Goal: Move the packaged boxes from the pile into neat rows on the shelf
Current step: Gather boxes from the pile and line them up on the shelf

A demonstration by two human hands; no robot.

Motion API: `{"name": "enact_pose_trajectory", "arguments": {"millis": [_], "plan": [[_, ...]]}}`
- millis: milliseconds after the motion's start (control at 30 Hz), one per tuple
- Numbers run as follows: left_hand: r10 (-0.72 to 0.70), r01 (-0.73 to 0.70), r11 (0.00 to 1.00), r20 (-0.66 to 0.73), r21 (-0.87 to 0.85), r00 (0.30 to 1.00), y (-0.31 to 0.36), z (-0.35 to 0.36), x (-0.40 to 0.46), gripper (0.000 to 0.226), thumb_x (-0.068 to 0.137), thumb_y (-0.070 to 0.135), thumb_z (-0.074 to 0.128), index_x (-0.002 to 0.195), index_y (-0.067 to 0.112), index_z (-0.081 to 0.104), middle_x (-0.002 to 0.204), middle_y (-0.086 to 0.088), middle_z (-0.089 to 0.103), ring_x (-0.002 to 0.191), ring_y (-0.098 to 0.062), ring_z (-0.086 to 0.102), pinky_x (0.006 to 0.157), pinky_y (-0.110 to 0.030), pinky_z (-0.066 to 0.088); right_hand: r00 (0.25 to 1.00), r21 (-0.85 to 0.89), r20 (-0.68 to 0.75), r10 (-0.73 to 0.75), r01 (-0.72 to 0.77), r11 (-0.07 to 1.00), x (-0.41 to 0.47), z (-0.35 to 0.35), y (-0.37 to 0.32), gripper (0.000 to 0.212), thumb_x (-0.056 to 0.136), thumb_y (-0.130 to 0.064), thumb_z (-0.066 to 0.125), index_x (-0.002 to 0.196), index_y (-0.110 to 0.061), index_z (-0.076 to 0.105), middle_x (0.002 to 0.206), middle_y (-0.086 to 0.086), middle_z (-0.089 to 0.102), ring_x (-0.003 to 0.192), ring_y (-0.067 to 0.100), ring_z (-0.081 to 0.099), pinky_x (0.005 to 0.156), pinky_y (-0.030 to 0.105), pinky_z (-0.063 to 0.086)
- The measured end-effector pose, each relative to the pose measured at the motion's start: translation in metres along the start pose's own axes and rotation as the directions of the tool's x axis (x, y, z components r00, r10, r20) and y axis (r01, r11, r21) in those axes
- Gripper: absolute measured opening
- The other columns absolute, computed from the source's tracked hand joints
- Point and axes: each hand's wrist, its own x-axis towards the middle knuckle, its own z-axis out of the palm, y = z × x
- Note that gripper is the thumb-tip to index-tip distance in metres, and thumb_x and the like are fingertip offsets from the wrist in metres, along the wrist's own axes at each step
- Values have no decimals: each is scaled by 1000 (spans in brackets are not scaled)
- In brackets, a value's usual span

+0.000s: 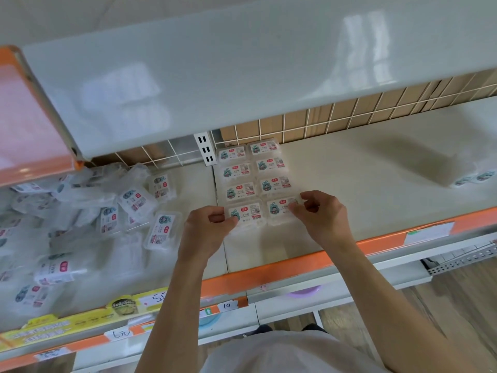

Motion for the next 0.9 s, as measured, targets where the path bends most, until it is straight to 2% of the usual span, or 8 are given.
{"name": "enact_pose_trajectory", "arguments": {"millis": [133, 300, 367, 467, 600, 700, 800, 900], "plan": [[-30, 30, 1000, -50, 4, 998, 0, 1, 1, 39, 78, 28, 84, 110, 19, 64, 95, 2, 74, 85, -16, 72, 81, -39, 59, 1000, 2, -1, -7, 7, 1000, 1, 1, -2, 40, 87, -31, 77, 121, -13, 66, 82, -1, 65, 68, 6, 58, 55, 5, 40], [-19, 22, 999, -94, 29, 995, 4, 2, -5, 32, 79, 30, 83, 100, 20, 61, 92, 4, 72, 83, -14, 70, 68, -29, 54, 1000, -6, 1, -27, 27, 1000, 0, 1, -4, 43, 87, -33, 76, 122, -13, 60, 83, -1, 64, 72, 7, 60, 58, 8, 43], [1, 5, 998, -100, 58, 995, 3, 2, -8, 31, 81, 34, 81, 102, 20, 62, 94, 7, 71, 84, -12, 69, 63, -23, 49, 999, -40, 13, -33, 34, 999, -1, 1, -4, 45, 89, -38, 72, 123, -12, 59, 91, 3, 66, 77, 14, 62, 64, 17, 47], [19, -13, 998, -100, 60, 995, 2, 1, -13, 32, 86, 40, 75, 108, 20, 64, 103, 6, 70, 85, -8, 68, 70, -24, 53, 997, -131, -8, -71, 70, 989, -5, -2, -11, 50, 91, -45, 67, 127, -11, 58, 110, 8, 64, 91, 20, 63, 70, 22, 46], [26, -17, 997, -114, 80, 993, 3, -8, -21, 34, 91, 45, 67, 116, 24, 63, 109, 11, 66, 91, 1, 62, 75, -22, 48, 974, -216, -31, -223, 211, 953, -17, -6, -32, 43, 92, -39, 67, 126, -13, 61, 114, 9, 61, 97, 24, 63, 80, 32, 52], [52, -40, 992, -108, 116, 993, 4, -19, -30, 28, 93, 41, 65, 115, 25, 63, 108, 14, 65, 98, -5, 63, 73, -15, 43, 944, -229, 27, -330, 327, 917, -31, -2, -50, 38, 92, -34, 68, 124, -14, 64, 117, 10, 61, 101, 29, 63, 85, 39, 55], [101, -79, 985, -141, 155, 985, 2, -34, -42, 24, 93, 35, 66, 115, 23, 64, 106, 15, 64, 99, -4, 62, 71, -5, 38, 902, -252, 127, -413, 432, 866, -46, 9, -68, 38, 91, -32, 69, 123, -13, 65, 122, 11, 62, 104, 31, 63, 87, 35, 54], [169, -126, 967, -191, 219, 967, -7, -54, -54, 24, 92, 31, 67, 114, 20, 67, 106, 10, 67, 102, -7, 63, 78, -13, 43, 858, -253, 238, -455, 507, 824, -61, 27, -85, 40, 90, -33, 71, 124, -12, 66, 124, 9, 62, 106, 31, 62, 91, 33, 48]]}}
